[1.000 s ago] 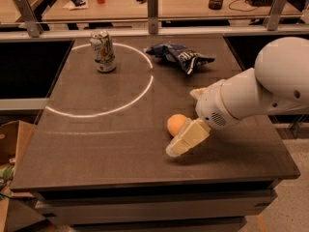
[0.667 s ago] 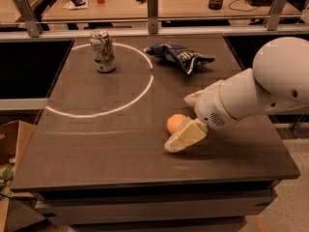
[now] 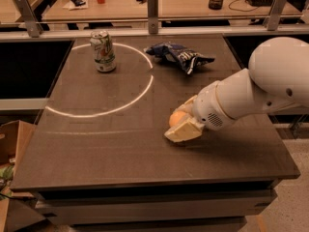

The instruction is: Pick orange

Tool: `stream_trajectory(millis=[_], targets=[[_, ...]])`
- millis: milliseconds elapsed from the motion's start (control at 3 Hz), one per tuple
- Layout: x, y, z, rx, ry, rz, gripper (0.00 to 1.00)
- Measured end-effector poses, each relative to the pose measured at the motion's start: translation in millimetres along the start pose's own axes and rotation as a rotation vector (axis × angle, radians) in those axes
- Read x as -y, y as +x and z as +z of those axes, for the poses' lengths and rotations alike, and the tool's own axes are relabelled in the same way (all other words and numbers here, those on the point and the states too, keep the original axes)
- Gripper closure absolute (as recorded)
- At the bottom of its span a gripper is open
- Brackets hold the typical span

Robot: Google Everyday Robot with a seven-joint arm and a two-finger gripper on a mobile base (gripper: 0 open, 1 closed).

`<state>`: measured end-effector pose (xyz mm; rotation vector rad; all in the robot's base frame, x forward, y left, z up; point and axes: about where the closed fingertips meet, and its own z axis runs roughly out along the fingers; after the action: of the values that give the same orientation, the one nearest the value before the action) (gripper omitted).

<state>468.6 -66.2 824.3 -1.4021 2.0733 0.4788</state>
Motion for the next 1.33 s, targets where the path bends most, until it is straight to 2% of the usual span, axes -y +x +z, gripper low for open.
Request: stream_trajectory(millis=[333,667,1000,1333], targets=[[-1.4,-1.1,1.8,-0.001,-0.006,-0.01,0.88],[1.7,-10.5,0.4,0.028,-0.004,-0.023,1.0],[11.1,-31.8,-3.4,0.087,0.002,-0.055,1.0],[23.9,-50.0,-9.4,0.187,0.006,-0.042,1.0]])
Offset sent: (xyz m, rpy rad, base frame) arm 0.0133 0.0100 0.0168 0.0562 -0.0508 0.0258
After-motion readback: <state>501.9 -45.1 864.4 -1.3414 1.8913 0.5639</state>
